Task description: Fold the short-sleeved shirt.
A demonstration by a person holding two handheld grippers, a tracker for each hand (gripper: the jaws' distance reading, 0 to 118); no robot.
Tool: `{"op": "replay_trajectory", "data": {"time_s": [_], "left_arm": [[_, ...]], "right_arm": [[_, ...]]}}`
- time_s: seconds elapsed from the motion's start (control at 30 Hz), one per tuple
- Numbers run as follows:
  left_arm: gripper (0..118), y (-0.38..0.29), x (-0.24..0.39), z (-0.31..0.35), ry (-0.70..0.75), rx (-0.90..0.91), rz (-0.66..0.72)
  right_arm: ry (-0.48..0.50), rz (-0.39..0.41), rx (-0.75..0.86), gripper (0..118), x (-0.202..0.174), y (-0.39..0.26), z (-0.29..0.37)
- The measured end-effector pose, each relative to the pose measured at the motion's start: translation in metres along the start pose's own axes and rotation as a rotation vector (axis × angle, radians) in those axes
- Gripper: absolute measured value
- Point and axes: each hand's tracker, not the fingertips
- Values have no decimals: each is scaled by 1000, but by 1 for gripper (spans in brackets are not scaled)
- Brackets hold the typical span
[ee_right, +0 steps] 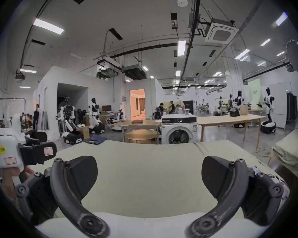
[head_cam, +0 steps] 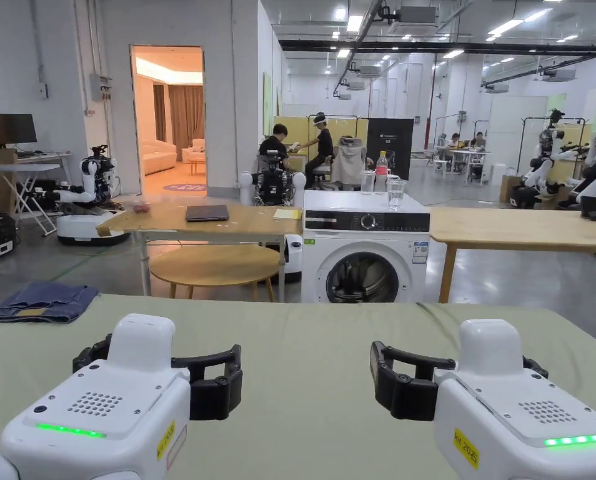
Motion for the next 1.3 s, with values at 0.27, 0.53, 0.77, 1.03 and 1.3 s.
{"op": "replay_trajectory", "data": {"time_s": [0.27, 0.53, 0.77, 1.03, 1.3], "left_arm": [[116, -1, 0, 1, -3, 2, 12], [116, -2, -1, 2, -8, -1, 20], [116, -2, 0, 2, -12, -6, 21], [116, -3, 2, 2, -15, -11, 23], [116, -3, 3, 3, -16, -11, 24]], "right_arm": [[-85, 37, -31, 118, -11, -5, -5], [-109, 27, -25, 118, -15, -4, 1], [-103, -9, -53, 118, -9, 1, 4], [-132, -13, -65, 118, -10, 1, 6], [-145, -1, -73, 118, -13, 1, 5]]}}
